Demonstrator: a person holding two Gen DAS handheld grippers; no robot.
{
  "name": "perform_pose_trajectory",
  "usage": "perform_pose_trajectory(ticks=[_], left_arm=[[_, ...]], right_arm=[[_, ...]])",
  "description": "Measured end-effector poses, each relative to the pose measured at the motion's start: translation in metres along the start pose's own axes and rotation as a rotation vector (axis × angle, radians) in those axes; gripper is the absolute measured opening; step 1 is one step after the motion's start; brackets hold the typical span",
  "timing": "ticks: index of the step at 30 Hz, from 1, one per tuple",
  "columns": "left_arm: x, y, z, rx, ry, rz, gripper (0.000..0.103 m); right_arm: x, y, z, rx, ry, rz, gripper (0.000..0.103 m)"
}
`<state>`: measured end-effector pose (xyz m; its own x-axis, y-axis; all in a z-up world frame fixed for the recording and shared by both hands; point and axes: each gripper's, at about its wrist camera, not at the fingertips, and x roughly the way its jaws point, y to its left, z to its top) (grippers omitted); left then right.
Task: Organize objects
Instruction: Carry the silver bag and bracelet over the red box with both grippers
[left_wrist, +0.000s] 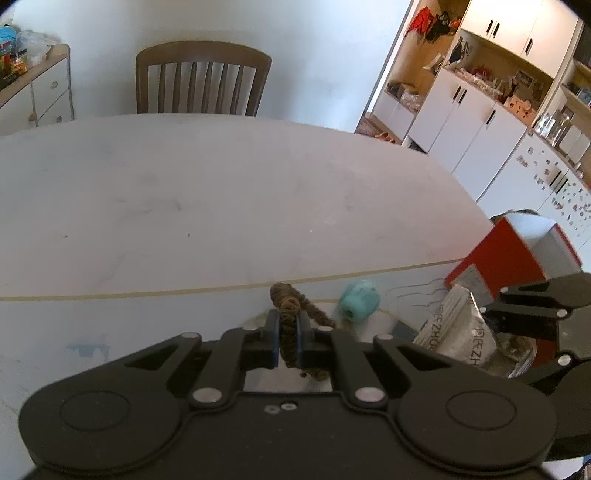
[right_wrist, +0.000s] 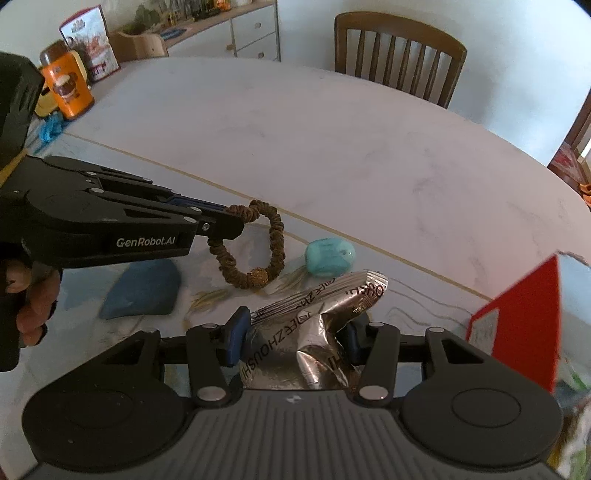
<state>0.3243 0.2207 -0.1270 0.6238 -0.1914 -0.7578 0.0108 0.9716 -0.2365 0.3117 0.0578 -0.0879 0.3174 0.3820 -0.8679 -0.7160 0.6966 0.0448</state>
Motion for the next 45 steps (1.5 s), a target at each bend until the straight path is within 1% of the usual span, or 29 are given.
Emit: perform_pose_trajectory(ticks=[5,7,16,24,29,36,45], left_arm=[[-0.025,-0.007,0.002,0.003,-0.032,-0.018,0.006],[-0.035,-0.01,0.002,0.002,-0.043,-0.036,0.006],[-0.083,-0.041,0.001,0.032,-0.09,-0.083,0.006],[-0.118,-0.09,0.001,0.107,-0.106,-0.139,0.006],[-0.135,-0.127,0.0,0.158,-0.134,-0.177,0.006],[-0.138,-0.176,0.005,0.218,-0.153,-0.227,0.006],[-0.115,-0.226,0.012,0.268,-0.138,-0.277,0.006]], right_arm=[[-0.031,0.002,-0.007,0.025,-0.025,0.006,0.049],[-0.042,0.004,-0.009,0.038,-0.035,0.005,0.049],[-0.1,0.002,-0.027,0.08,-0.095,0.003,0.049],[-0.152,-0.014,-0.053,0.131,-0.148,-0.018,0.049],[-0.177,-0.032,-0.068,0.176,-0.171,-0.041,0.049],[-0.201,-0.062,-0.087,0.213,-0.203,-0.073,0.049],[-0.217,-0.11,-0.105,0.267,-0.223,-0.128,0.049]])
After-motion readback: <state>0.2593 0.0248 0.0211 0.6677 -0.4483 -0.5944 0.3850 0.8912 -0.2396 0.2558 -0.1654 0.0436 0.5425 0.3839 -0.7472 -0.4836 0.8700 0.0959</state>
